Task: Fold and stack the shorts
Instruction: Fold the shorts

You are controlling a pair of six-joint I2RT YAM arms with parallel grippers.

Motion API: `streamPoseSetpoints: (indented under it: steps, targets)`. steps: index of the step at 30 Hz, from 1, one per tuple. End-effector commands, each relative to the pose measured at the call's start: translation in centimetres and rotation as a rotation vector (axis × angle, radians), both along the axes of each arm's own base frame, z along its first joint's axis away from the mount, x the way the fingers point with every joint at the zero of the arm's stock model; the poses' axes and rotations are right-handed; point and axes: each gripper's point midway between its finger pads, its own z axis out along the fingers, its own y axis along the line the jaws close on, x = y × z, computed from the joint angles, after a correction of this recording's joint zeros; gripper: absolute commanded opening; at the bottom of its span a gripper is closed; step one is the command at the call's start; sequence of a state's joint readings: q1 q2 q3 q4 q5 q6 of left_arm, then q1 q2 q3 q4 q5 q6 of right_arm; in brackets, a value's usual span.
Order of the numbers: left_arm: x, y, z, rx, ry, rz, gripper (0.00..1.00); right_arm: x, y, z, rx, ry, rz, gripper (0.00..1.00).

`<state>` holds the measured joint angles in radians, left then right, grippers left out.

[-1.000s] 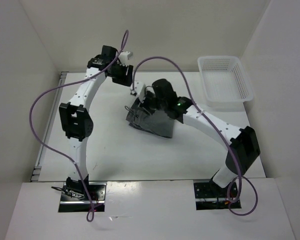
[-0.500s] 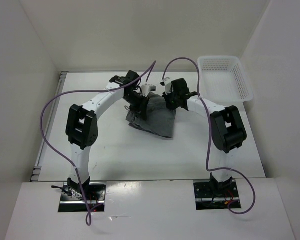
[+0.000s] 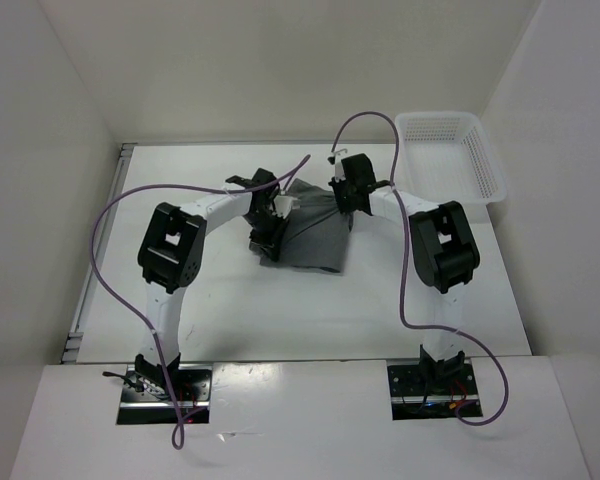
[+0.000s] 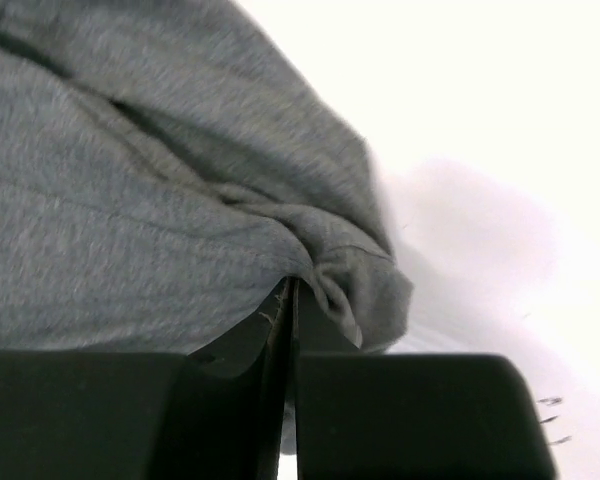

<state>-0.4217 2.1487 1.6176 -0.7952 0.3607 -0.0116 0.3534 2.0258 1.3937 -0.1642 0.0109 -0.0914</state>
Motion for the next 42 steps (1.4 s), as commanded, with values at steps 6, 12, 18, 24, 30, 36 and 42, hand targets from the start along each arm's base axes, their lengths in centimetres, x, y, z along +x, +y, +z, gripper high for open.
streamPoseSetpoints:
  steps: [6, 12, 18, 24, 30, 36, 42]
  targets:
    - [5.3, -0.2, 7.2, -0.131, -0.175, 0.035, 0.46, 5.3, 0.5, 8.2, -0.005, -0.253, 0.018, 0.19]
    - [10.0, -1.7, 17.9, -0.353, -0.361, 0.016, 0.66, 2.4, 2.1, 14.3, 0.082, -0.278, 0.145, 0.49]
    - [16.9, 0.6, 13.4, -0.276, -0.390, 0.103, 0.75, -3.5, 2.3, 13.5, 0.144, -0.159, 0.230, 0.65]
    - [18.9, 0.0, 8.9, -0.266, -0.350, 0.105, 0.90, -10.1, 3.0, 9.6, 0.273, 0.099, 0.234, 0.75]
    - [19.2, -0.8, 7.0, -0.242, -0.338, 0.096, 0.93, -14.9, 2.5, 5.1, 0.335, 0.311, 0.143, 0.78]
    - [19.8, -0.9, 6.1, -0.237, -0.351, 0.099, 0.70, -16.5, 3.8, 3.5, 0.446, 0.391, 0.121, 0.78]
    - [19.3, -1.9, 6.9, -0.275, -0.346, 0.074, 0.32, -15.1, 4.5, 1.0, 0.480, 0.426, 0.048, 0.78]
